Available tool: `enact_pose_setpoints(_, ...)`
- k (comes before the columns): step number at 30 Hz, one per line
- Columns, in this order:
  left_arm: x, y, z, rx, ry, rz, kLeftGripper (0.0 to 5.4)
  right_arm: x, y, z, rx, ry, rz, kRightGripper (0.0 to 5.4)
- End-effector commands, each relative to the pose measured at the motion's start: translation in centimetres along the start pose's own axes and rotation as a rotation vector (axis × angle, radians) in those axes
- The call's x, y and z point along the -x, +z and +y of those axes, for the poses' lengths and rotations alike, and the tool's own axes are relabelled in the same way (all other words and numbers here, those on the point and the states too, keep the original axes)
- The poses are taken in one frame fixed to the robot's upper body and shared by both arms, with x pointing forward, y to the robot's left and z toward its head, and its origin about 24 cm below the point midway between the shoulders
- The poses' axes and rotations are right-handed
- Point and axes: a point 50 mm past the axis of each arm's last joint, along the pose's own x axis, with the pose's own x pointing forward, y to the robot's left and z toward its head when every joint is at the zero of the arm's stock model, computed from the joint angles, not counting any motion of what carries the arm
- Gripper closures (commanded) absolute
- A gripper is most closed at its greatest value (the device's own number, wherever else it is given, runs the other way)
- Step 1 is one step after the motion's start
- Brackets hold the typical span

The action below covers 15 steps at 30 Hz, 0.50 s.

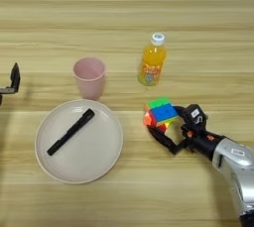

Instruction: Move the objects on the table

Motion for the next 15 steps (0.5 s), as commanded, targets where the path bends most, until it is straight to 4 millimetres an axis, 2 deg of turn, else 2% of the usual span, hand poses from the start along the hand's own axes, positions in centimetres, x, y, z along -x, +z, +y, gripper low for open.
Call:
enact_pose_setpoints(1,-0.32,0.23,0.09,-0.018,-0.012,-0.011,0.04,-0.09,0.42,-0.18,-0.012,-0.003,-0.019,0.0)
enact_pose_setpoints(6,-0.32,0.22,0.08,-0.019,-0.012,-0.012,0.04,-0.09,0.39,-0.21,-0.01,-0.006,-0.016,0.0)
enact_pose_setpoints(15,-0.3,0.22,0.07,-0.019,-0.012,-0.013,0.0,-0.1,0.16,-0.41,-0.011,-0.025,-0.007,1.01)
